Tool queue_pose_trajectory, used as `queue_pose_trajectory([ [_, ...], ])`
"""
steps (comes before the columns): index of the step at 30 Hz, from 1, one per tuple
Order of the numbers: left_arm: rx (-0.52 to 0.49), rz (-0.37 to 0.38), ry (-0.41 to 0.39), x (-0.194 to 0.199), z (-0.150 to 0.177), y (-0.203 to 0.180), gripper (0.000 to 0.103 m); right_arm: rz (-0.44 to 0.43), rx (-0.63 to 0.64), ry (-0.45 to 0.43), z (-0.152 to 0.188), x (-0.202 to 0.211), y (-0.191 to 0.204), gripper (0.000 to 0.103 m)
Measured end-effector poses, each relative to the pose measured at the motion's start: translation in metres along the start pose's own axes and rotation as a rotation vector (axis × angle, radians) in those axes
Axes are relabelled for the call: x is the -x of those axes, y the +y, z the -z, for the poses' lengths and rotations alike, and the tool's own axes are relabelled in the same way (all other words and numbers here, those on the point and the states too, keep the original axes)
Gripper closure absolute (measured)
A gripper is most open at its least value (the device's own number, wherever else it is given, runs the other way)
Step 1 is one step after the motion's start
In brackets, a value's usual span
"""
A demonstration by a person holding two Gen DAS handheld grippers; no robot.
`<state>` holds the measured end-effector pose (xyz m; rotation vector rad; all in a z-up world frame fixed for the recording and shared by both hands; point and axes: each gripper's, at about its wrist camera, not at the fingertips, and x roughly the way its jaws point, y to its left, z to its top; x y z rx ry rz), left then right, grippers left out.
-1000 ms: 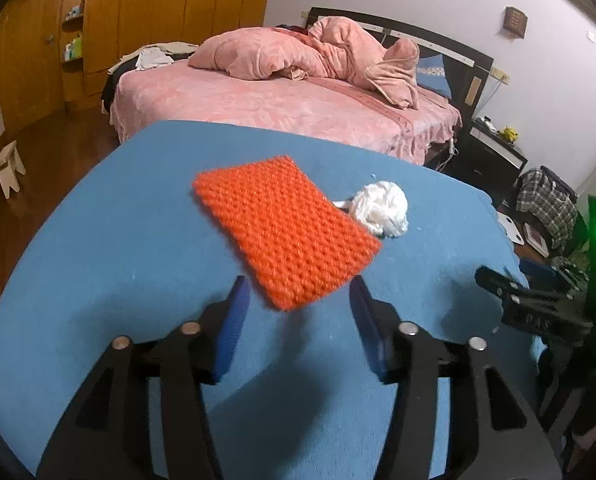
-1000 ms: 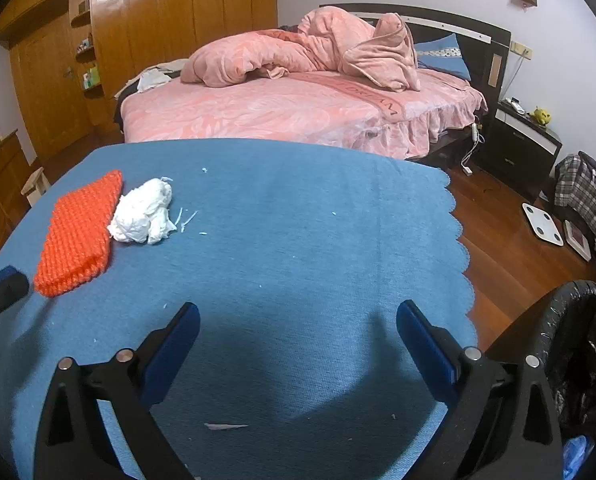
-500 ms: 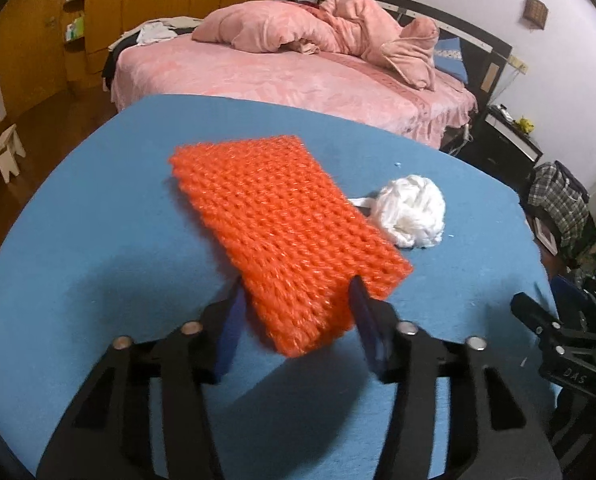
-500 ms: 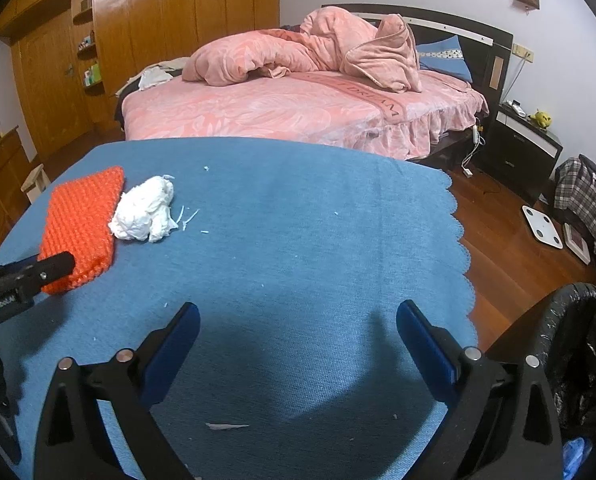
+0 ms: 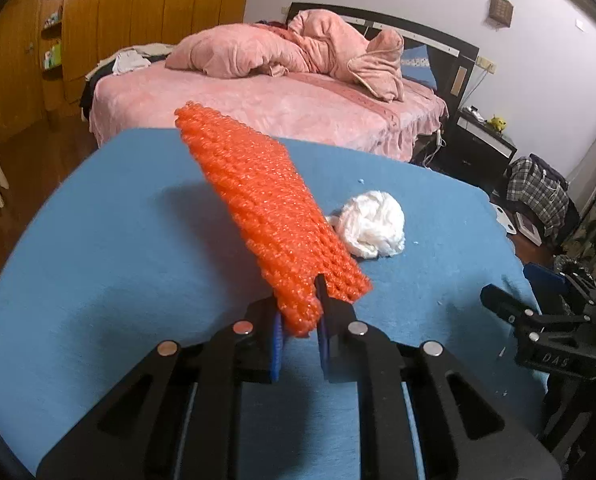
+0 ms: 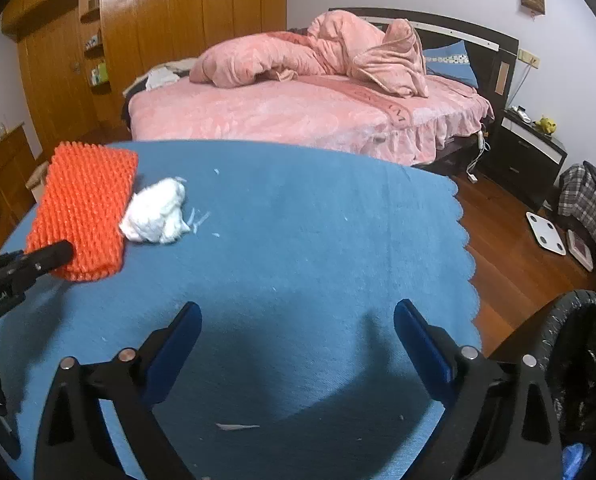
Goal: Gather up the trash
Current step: 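Grasp the white tissue with the right tool while the left tool holds the orange pad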
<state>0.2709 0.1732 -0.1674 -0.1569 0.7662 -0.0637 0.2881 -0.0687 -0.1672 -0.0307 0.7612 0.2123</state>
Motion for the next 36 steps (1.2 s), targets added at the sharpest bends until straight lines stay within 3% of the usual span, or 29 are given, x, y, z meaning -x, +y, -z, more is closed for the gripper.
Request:
queue_pose_trajectory([
  [7,0.010,-0.052,0.020,-0.006,-0.007,0.019,0.090,-0.054,-0.004,-0.013,-0.019,-0.008,0.024,0.009],
  [15,0.049,-0.055,0.038,-0.013,-0.005,0.032,0.089,-0.096,0.024,-0.040,-0.042,-0.021,0.059,0.010],
  [20,0.074,-0.044,0.049,-0.016,-0.005,0.038,0.089,-0.103,0.050,-0.018,-0.049,-0.036,0.073,0.015],
  [26,0.068,-0.045,0.054,-0.017,-0.004,0.037,0.089,-0.135,0.051,0.056,-0.046,-0.056,0.081,0.030],
  [29,0.076,-0.040,0.057,-0.018,-0.004,0.038,0.088,-0.164,0.072,0.061,-0.045,-0.057,0.086,0.047],
  [31,0.079,-0.039,0.058,-0.018,-0.004,0.039,0.088,-0.187,0.095,0.065,-0.043,-0.058,0.091,0.065],
  [36,0.067,-0.050,0.059,-0.018,-0.002,0.037,0.088,-0.198,0.110,0.059,-0.038,-0.054,0.099,0.072],
])
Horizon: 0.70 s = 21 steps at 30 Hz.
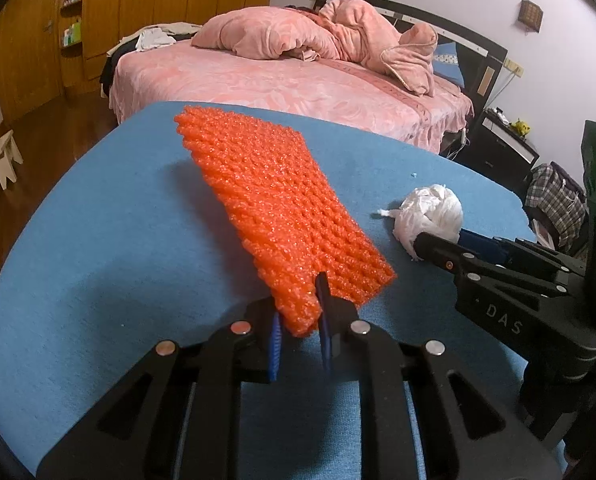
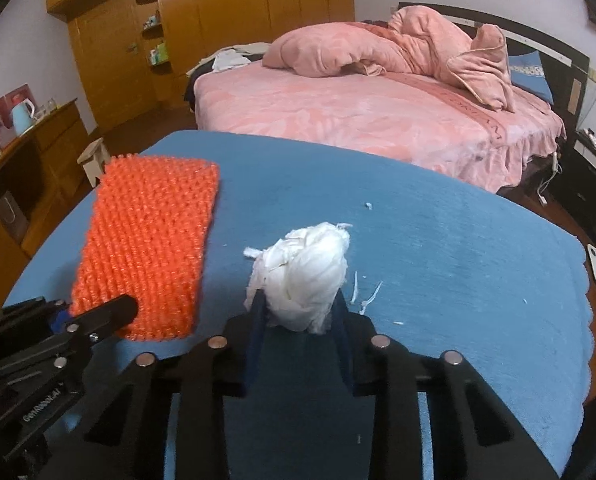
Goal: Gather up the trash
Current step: 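Grasp the white tissue with the right tool while the left tool holds the orange pad, then carry the orange pad and white tissue over the bin with both tools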
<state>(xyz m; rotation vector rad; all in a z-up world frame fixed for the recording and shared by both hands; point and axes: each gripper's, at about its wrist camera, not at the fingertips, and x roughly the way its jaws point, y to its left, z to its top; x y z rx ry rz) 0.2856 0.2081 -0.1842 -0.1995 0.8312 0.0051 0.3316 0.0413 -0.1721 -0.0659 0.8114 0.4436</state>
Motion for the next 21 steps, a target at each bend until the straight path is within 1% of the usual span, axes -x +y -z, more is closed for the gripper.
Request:
queue_pose_trajectory([
  [7,0.001,0.001,0.000,0.000,0.001,-0.002,0.088,-0.012,-0.051,-0.028,0.010,0.019,-0.003,0.073],
  [11,0.000,0.000,0.000,0.000,0.000,-0.001,0.088,-0.010,-0.077,-0.022,0.016,0.024,-0.008,0.073],
  [21,0.002,0.004,0.002,0.000,0.002,-0.001,0.089,-0.005,-0.103,-0.024,0.019,0.034,-0.017,0.073],
])
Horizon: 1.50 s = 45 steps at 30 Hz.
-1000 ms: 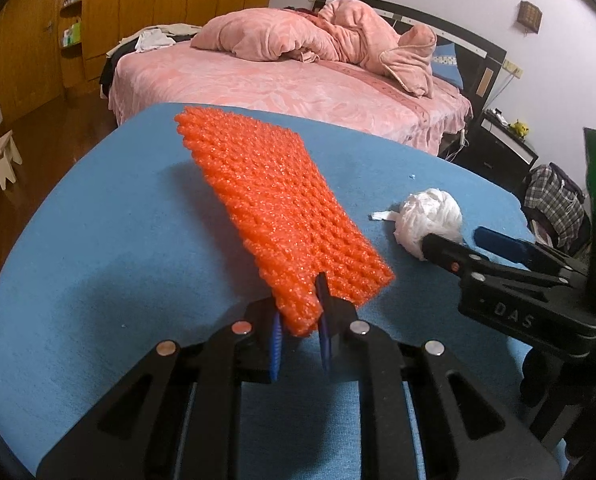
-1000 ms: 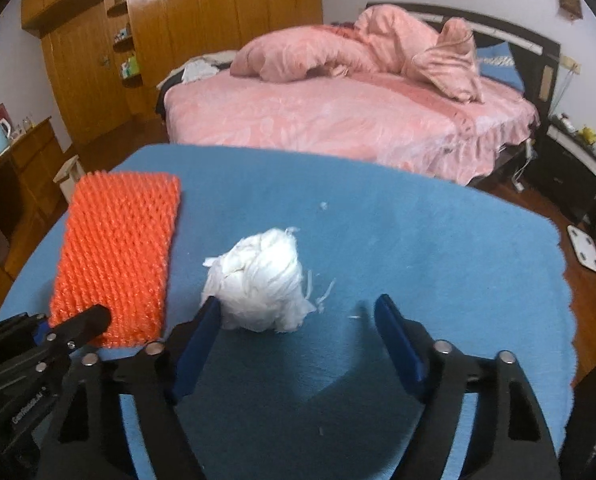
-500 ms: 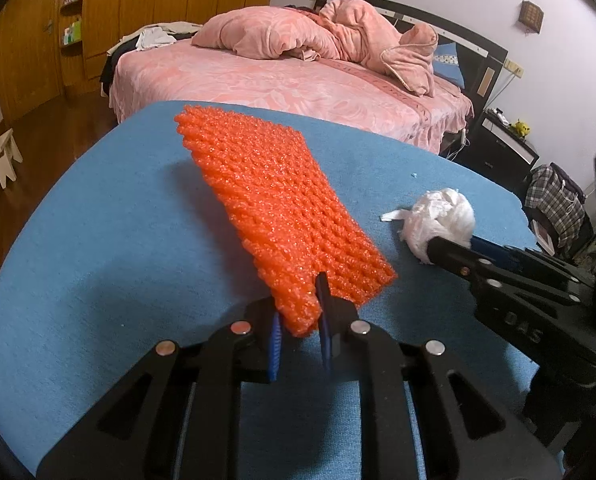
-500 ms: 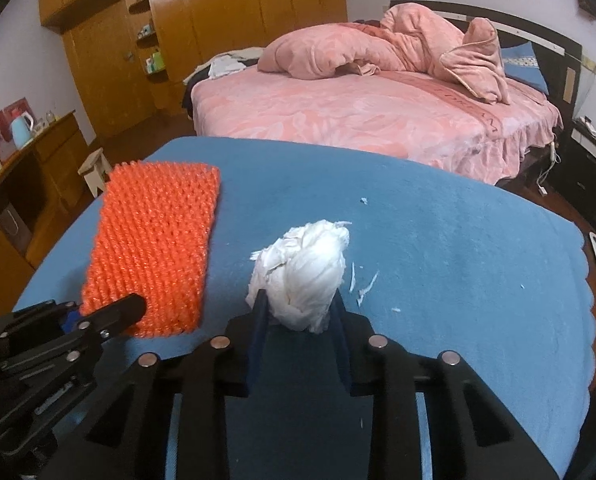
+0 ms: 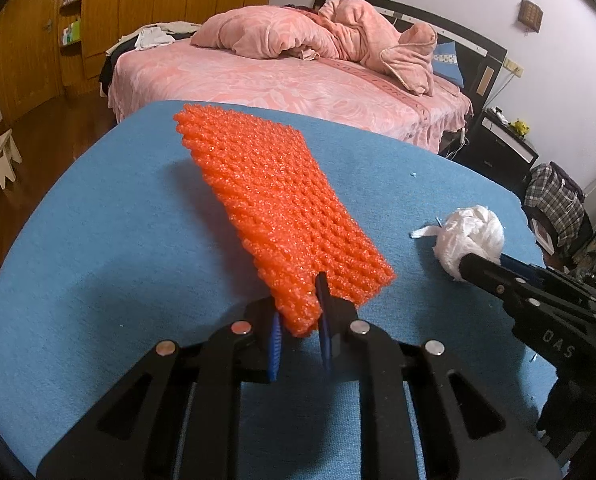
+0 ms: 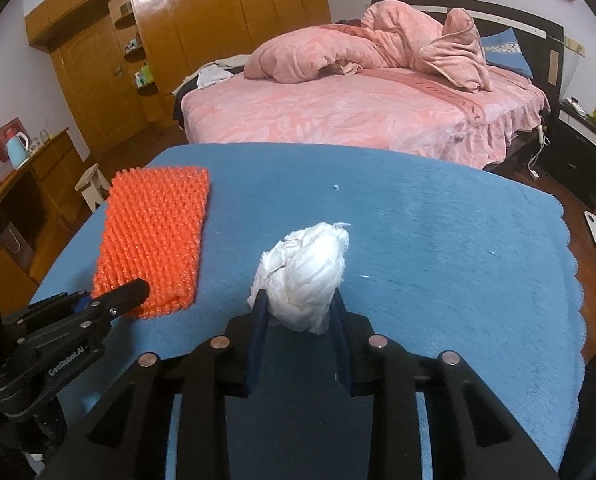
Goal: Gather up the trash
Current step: 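Carry the orange pad and white tissue over the bin with both tools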
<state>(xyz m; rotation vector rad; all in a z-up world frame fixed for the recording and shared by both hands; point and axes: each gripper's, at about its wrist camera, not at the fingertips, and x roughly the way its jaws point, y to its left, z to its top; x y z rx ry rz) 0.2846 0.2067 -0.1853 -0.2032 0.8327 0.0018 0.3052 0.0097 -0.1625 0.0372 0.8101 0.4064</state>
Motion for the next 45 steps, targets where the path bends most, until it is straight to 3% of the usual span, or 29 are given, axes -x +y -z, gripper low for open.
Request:
queue_pose_trajectory([
  [6,-0.043,-0.019,-0.022,0.010,0.001,-0.012,0.090,0.008,0.000,-0.014,0.001,0.014,-0.006,0.073],
  [19,-0.109,0.044,-0.149,0.080,0.006,-0.066,0.090,0.013,-0.043,-0.102,0.012,0.081,-0.031,0.073],
  [32,-0.145,0.101,-0.183,0.143,0.037,-0.118,0.090,0.036,-0.065,-0.178,0.036,0.164,-0.050,0.073],
  [45,-0.244,0.205,-0.208,0.195,0.067,-0.173,0.090,0.072,-0.066,-0.234,0.061,0.239,-0.064,0.073],
])
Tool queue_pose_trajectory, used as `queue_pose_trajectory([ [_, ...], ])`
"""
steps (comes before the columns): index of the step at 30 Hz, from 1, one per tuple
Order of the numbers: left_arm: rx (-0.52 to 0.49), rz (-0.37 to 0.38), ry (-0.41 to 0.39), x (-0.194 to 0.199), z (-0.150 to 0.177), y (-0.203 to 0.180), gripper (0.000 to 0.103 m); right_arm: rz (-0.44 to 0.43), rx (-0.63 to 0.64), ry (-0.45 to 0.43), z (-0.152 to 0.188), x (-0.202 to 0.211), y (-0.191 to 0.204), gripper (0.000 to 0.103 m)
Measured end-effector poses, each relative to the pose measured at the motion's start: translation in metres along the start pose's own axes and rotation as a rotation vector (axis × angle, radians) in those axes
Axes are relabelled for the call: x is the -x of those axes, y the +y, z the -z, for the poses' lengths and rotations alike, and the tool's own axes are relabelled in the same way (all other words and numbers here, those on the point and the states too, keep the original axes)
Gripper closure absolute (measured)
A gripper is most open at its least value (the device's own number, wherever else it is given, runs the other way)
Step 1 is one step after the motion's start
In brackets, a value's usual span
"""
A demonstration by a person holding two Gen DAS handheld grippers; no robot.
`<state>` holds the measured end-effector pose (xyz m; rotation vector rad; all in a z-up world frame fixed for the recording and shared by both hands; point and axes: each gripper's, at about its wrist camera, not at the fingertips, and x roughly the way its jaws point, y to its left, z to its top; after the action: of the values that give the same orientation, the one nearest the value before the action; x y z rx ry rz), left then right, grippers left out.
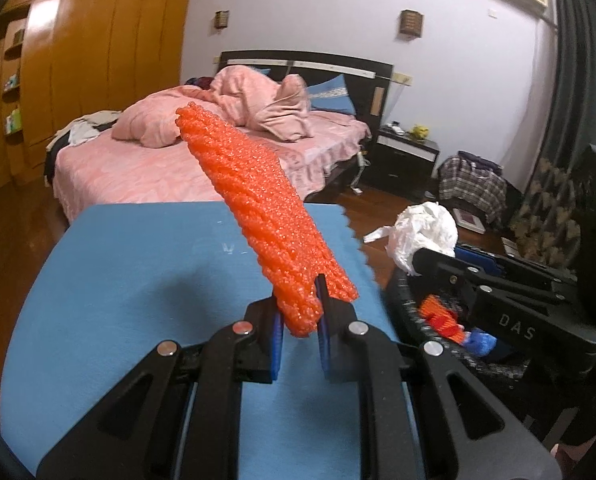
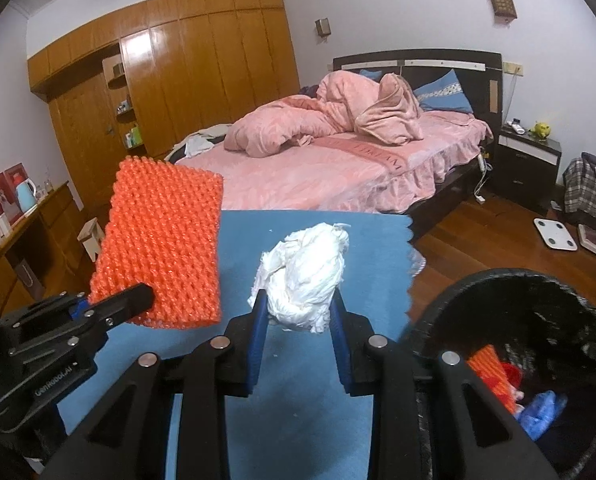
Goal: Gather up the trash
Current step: 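Carry the orange pad and white tissue over the bin with both tools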
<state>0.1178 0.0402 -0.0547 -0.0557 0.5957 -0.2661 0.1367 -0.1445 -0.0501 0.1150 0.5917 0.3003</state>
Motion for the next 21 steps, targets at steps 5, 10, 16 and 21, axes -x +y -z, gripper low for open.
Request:
queue_pose_trajectory([
  [5,-0.041,0.039,-0.013,0.010,0.000,-0.023,0.090,0.020,-0.014,-0.022,-0.001,0.022,-0.013,0.073],
  [10,-0.064,0.076,-0.027,0.018,-0.002,-0.043,0.090,0.046,-0.021,-0.040,-0.001,0.042,-0.026,0.073],
  [16,-0.100,0.121,-0.044,0.024,-0.004,-0.064,0.090,0.087,-0.036,-0.057,0.002,0.063,-0.044,0.073],
  [21,-0.131,0.158,-0.051,0.024,-0.002,-0.083,0.090,0.124,-0.055,-0.067,0.005,0.077,-0.063,0.073],
])
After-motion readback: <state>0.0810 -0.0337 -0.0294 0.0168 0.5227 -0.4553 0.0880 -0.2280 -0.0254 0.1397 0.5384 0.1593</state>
